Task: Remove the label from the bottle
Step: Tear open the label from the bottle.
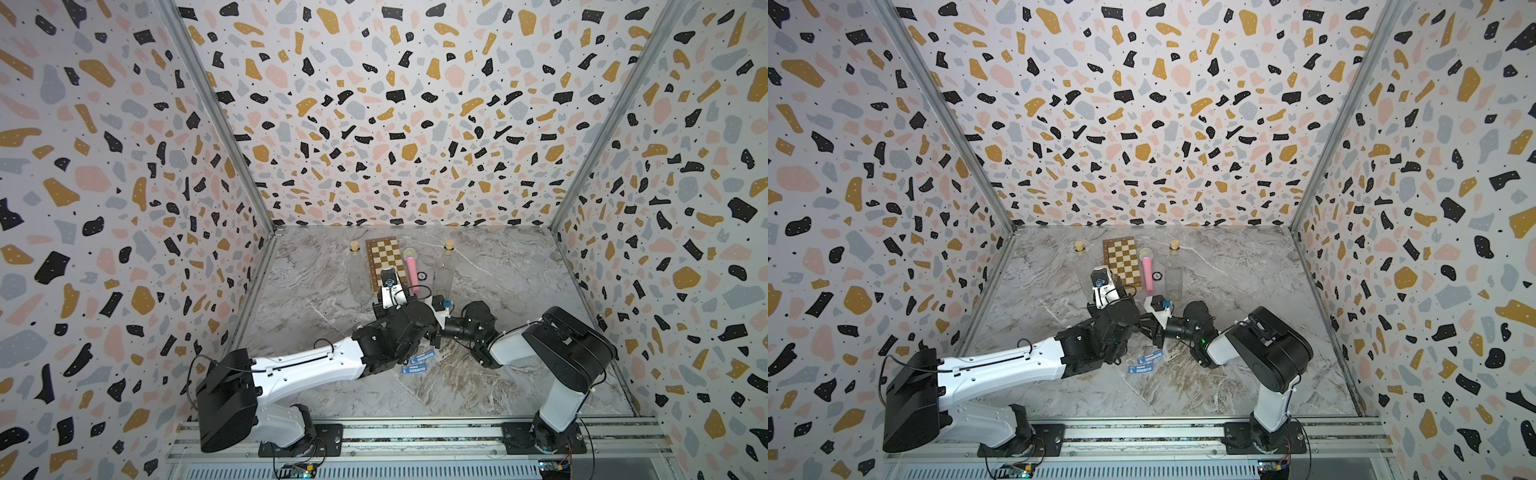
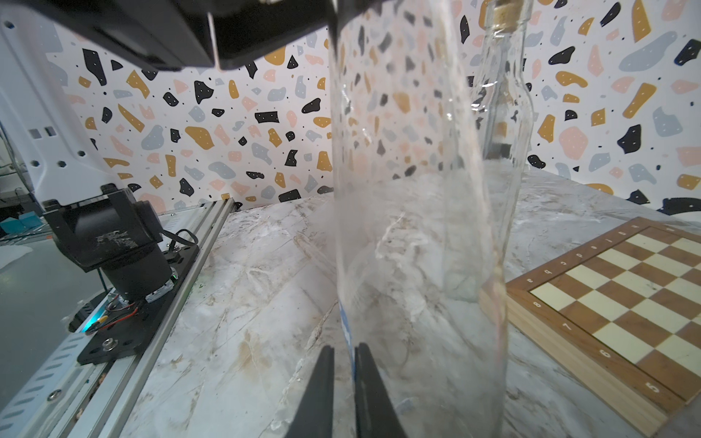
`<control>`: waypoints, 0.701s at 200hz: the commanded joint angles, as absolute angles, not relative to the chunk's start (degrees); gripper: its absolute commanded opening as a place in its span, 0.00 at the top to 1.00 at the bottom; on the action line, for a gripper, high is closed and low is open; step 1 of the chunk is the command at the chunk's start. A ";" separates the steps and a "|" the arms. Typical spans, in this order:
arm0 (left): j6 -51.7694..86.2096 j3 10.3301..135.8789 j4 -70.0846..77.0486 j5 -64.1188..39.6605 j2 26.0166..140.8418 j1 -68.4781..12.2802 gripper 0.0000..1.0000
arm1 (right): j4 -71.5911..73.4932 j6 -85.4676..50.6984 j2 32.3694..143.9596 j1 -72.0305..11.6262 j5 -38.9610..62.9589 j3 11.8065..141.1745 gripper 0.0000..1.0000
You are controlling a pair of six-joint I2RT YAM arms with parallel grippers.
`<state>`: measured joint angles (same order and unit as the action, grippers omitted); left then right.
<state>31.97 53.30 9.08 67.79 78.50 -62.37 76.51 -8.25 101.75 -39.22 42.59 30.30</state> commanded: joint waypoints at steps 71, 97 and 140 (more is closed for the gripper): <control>31.94 55.20 12.48 67.08 78.79 -62.65 1.00 | 78.30 -8.83 101.99 -39.06 42.29 32.08 0.96; 31.82 55.20 12.57 67.24 78.83 -62.63 1.00 | 78.40 -8.95 101.96 -39.11 42.42 31.99 0.99; 31.83 55.20 12.72 67.50 79.07 -62.63 1.00 | 78.57 -8.94 101.99 -39.27 43.05 31.92 1.00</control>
